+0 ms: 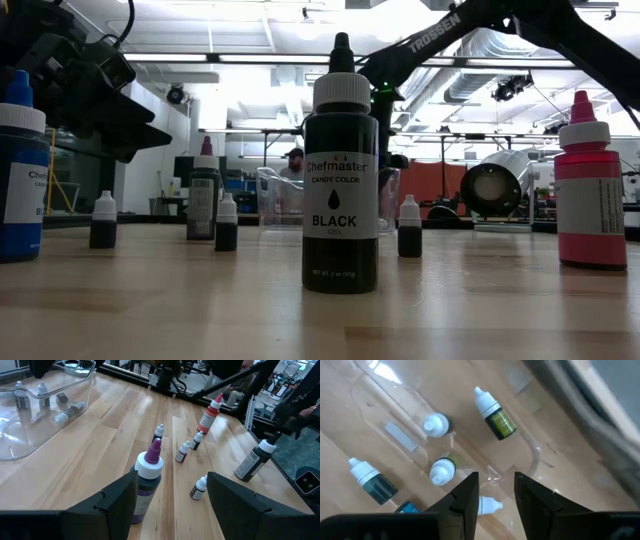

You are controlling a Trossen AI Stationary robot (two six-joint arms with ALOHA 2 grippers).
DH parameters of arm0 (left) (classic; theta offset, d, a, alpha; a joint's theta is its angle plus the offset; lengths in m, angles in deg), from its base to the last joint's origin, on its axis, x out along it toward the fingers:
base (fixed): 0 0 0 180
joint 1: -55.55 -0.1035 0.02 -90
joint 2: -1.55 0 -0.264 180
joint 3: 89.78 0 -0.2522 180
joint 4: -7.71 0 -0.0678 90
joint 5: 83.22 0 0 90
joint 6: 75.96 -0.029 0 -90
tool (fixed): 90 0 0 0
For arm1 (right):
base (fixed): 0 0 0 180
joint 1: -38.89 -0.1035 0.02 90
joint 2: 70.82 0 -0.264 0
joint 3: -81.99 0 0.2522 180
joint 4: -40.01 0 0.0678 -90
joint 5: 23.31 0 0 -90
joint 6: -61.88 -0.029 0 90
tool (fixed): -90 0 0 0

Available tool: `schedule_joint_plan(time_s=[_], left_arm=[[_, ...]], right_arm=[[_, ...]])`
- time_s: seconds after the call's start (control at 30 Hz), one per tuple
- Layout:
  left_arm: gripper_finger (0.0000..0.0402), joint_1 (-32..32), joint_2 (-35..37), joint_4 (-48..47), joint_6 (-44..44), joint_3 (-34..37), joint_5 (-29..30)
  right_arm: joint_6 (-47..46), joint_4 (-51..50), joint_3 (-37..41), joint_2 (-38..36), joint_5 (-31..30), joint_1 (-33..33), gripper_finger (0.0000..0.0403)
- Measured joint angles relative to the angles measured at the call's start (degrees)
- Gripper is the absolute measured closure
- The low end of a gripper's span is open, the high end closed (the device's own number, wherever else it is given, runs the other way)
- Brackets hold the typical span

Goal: Pick & Place food coloring
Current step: Put the small blue food coloring into the transparent container

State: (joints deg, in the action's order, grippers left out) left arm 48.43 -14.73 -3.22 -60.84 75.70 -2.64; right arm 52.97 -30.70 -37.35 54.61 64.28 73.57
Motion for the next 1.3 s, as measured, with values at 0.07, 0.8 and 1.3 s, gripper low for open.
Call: schedule_joint_plan(time_s=[0.07, 0.8, 1.3], left_arm=[[0.0167, 0.0, 0.0, 0.0, 0.0, 0.0, 0.0], [0.0167, 0.0, 0.0, 0.0, 0.0, 0.0, 0.0], [0.0167, 0.0, 0.0, 0.0, 0.0, 0.0, 0.0]], right_arm=[[0.2, -1.4, -2.0, 0.0, -0.6, -0.3, 0.0289], [9.0, -24.2, -25.9, -5.4, -1.3, -13.9, 0.0288], [4.8, -30.7, -25.8, -5.9, -1.7, -33.1, 0.0288]])
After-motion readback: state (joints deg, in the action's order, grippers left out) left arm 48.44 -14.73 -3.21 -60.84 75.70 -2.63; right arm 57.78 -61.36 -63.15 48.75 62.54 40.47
